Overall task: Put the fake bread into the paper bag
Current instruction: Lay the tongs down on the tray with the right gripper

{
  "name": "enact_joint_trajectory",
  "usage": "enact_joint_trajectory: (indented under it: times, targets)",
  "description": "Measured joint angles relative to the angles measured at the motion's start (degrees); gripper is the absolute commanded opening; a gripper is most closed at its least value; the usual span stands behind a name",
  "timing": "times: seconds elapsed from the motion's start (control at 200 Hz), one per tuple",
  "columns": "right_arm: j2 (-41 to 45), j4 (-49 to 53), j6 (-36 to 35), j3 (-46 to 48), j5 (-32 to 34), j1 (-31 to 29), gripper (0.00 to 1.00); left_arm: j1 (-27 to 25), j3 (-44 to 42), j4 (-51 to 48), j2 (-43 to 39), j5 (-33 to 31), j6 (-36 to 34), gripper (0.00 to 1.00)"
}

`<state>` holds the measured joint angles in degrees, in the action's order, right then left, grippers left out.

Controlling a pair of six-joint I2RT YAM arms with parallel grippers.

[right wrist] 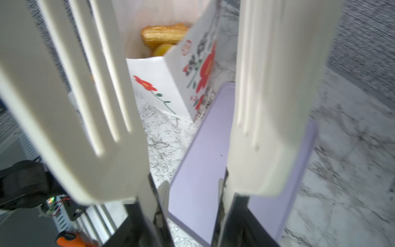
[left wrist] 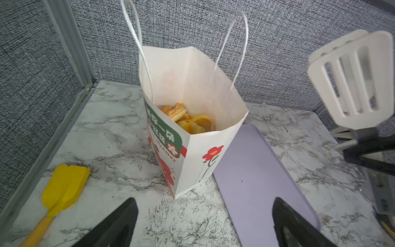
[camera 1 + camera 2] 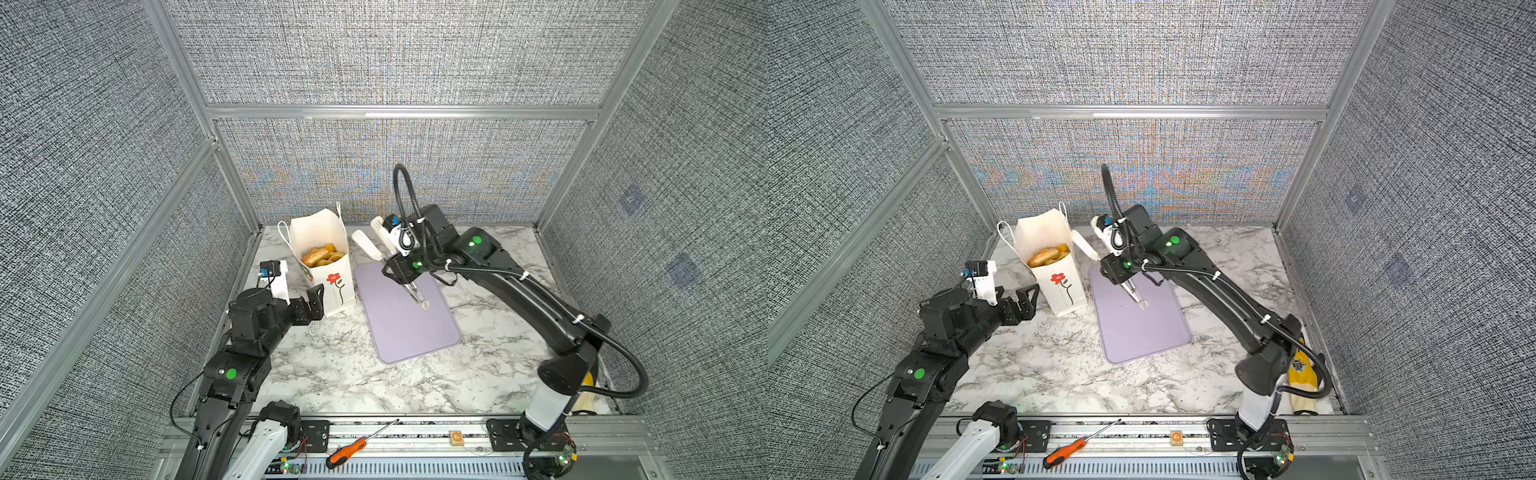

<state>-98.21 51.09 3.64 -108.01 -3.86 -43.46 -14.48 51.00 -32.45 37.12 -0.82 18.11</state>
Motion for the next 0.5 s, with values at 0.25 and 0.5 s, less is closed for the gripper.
enact_joint_trajectory:
  times: [0.25, 0.5]
  targets:
    - [6.0, -10.5, 1.1, 23.1, 5.4, 3.0, 0.54, 0.0, -4.3, 1.9, -2.7, -6.8, 3.2, 0.99]
    - [-2.5, -20.2, 4.9, 29.1, 6.8, 3.0, 0.54, 0.0, -9.8, 2.8, -5.9, -13.5, 6.1, 0.99]
